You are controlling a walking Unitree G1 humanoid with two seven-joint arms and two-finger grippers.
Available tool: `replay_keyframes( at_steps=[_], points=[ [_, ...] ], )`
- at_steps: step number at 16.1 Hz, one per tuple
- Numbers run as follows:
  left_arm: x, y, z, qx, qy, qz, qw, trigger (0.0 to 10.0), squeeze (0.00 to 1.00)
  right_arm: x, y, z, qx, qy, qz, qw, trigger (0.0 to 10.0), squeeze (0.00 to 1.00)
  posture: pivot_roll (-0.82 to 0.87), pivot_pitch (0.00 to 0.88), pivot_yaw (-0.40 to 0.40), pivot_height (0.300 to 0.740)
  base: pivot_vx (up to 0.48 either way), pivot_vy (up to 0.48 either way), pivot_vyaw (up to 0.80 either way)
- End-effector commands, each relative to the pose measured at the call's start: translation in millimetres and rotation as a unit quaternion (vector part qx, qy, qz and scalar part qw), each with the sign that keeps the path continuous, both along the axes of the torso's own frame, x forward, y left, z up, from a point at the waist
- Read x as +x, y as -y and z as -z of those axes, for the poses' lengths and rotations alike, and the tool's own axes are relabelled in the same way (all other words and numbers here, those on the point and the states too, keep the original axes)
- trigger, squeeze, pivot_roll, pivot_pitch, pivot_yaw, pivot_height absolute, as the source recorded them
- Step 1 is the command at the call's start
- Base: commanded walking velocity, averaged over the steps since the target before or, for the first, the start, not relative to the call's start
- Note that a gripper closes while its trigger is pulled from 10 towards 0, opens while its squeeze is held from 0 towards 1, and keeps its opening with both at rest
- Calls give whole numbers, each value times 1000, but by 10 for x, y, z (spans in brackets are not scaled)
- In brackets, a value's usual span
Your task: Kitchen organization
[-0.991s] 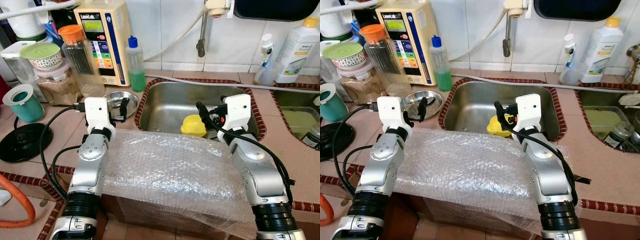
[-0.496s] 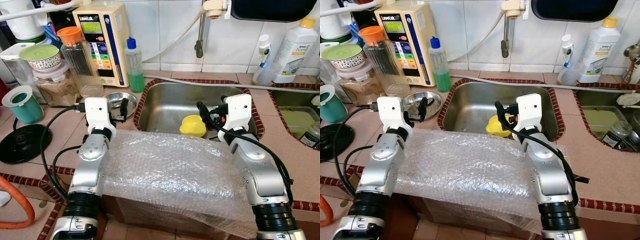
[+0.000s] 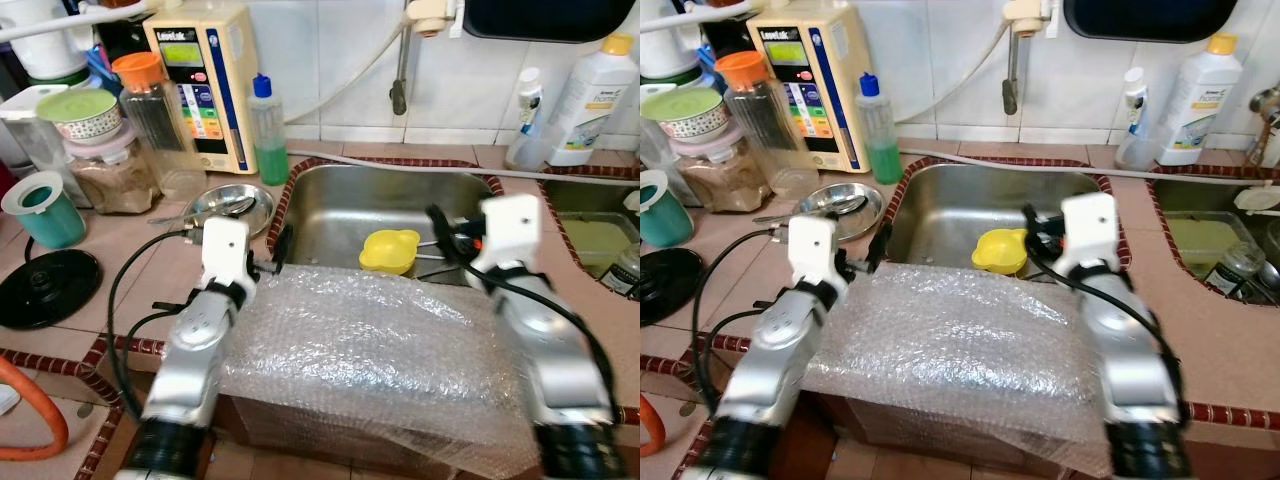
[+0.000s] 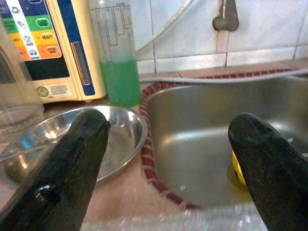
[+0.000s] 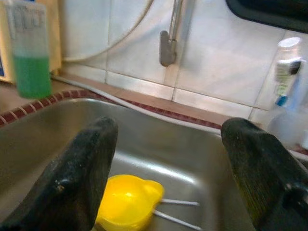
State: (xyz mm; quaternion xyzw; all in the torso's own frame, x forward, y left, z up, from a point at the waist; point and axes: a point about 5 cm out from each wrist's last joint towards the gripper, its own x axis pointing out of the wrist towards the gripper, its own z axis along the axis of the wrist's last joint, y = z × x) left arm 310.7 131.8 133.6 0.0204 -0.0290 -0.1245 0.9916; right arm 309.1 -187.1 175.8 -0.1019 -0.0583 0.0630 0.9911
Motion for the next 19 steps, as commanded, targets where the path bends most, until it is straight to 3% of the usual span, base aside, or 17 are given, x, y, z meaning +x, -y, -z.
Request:
replay_keyframes(
  at_steps=[1,7,9,13,19],
  points=[
    [-37,-72,-59,3,3,1,1000,10000,0,-58,34,-83,-14,15,-9,1000,10000,0,-41,0,97,740,0,0,0],
    [-207,-180,-52,29,-11,15,999,10000,0,-205,22,-80,-25,1,-38,999,10000,0,-34,0,95,740,0,0,0],
    [-282,-215,-26,21,-23,1,1000,10000,0,-379,118,-57,-38,-5,-29,999,10000,0,-40,0,103,740,0,0,0],
    [-387,-225,-4,21,-27,-8,999,10000,0,-451,215,-46,-39,-15,-16,999,10000,0,-39,0,101,740,0,0,0],
    [-307,-225,-100,3,-20,-21,1000,10000,0,-402,122,-73,-20,-2,2,1000,10000,0,-36,0,100,740,0,0,0]
  ],
)
